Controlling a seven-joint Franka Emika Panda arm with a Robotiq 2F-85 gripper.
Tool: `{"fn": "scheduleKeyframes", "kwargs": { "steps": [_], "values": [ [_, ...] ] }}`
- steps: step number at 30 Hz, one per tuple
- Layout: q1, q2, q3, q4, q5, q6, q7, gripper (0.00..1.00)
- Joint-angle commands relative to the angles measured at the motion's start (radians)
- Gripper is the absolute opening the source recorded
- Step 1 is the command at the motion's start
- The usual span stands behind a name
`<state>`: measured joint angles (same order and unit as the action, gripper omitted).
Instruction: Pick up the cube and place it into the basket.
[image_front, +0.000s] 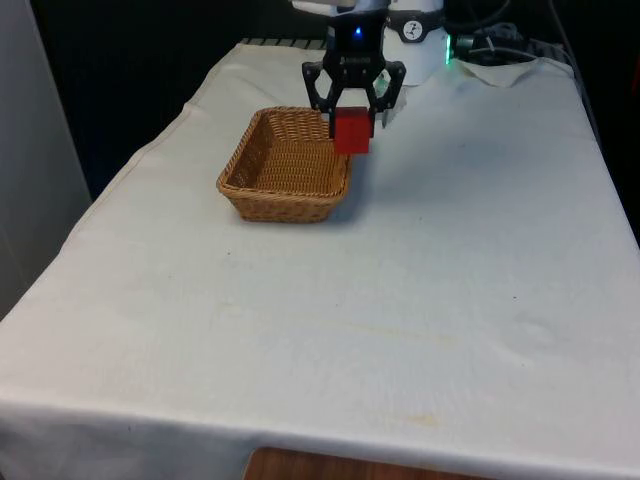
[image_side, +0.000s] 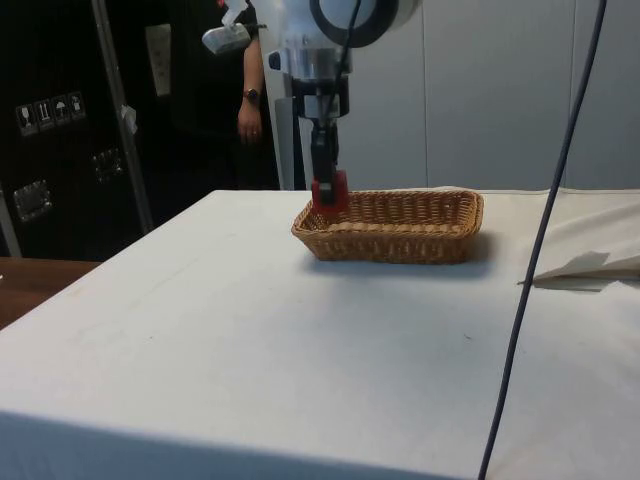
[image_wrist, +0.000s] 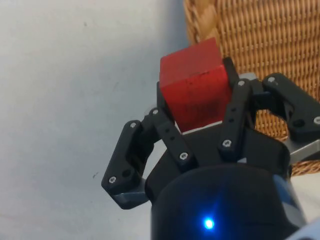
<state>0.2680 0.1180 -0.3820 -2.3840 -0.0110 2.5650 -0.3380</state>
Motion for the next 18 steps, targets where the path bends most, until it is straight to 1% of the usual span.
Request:
{"fn": "scheduleKeyframes", "kwargs": {
  "steps": [1,3,4,6,8,9,10,15,16,17,18],
  "values": [
    [-0.004,-0.006,-0.006,-0.012,-0.007,0.015,-0.009,0.02],
    [-0.005,-0.007,-0.015,-0.018,-0.005,0.021,-0.022,0.02],
    [-0.006,-0.008,-0.025,-0.024,-0.004,0.024,-0.035,0.02],
    [-0.006,-0.008,-0.029,-0.026,-0.003,0.025,-0.042,0.02],
    [-0.009,-0.010,-0.044,-0.035,-0.003,0.028,-0.061,0.02],
    [-0.004,-0.001,-0.040,-0.021,0.000,0.013,-0.051,0.02],
    [-0.009,-0.011,-0.049,-0.038,-0.003,0.030,-0.067,0.02],
    [-0.012,-0.015,-0.083,-0.056,-0.003,0.040,-0.110,0.02],
    [-0.006,-0.005,-0.080,-0.044,0.000,0.028,-0.100,0.02],
    [-0.012,-0.015,-0.089,-0.059,-0.003,0.041,-0.116,0.02],
    [-0.011,-0.016,-0.095,-0.061,-0.002,0.041,-0.123,0.02]
  ]
}}
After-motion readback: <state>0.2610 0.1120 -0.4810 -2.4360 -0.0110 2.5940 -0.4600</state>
